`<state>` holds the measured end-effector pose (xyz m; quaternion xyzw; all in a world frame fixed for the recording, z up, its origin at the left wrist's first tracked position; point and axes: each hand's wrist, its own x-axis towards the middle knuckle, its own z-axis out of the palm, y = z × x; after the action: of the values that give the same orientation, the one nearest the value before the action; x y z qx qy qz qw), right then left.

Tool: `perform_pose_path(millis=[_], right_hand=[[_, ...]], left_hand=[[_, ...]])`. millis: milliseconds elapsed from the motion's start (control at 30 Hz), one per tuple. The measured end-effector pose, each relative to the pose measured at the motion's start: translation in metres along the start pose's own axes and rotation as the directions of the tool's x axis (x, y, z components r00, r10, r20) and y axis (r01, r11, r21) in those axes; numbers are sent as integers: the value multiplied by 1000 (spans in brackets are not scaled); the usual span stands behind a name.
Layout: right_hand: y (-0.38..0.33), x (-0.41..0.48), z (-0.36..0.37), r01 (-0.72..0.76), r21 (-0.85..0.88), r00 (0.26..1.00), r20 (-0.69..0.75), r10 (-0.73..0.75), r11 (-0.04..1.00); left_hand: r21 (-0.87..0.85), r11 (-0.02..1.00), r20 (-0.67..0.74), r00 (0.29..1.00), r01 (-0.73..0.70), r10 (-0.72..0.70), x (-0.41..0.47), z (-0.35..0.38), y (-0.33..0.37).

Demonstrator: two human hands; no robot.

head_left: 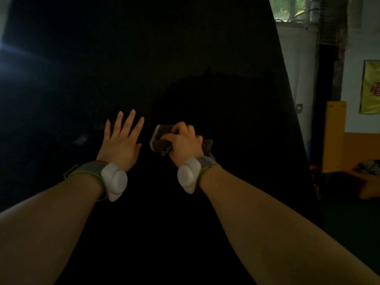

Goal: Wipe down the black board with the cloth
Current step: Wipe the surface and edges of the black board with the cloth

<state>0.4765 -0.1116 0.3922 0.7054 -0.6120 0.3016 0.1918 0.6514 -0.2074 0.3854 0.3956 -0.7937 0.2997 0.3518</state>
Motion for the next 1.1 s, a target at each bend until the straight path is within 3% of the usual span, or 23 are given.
perform_pose_path(millis=[100,233,300,500,800,1100], right_hand=[[8,-5,-18,82,22,994,75,-84,996],[8,-1,-42,104,13,974,-203,-99,995],[6,12,-52,91,-67,964,-244,-105,994],[-1,36,-42,20,-151,988,-148,-42,988],[5,-1,9,240,-246,970,104,-221,939],[11,-37,56,266,-253,963,123,-242,930]], left_hand=[[-8,1000,-43,999,-1,1,-13,6,-5],[7,997,-94,993,78,-77,-20,19,-11],[31,996,-71,994,83,-81,-18,22,-11],[19,996,-36,996,83,-82,-16,21,-13],[31,994,-37,994,104,-103,-16,24,-7],[33,999,-104,994,31,-28,-68,50,2]])
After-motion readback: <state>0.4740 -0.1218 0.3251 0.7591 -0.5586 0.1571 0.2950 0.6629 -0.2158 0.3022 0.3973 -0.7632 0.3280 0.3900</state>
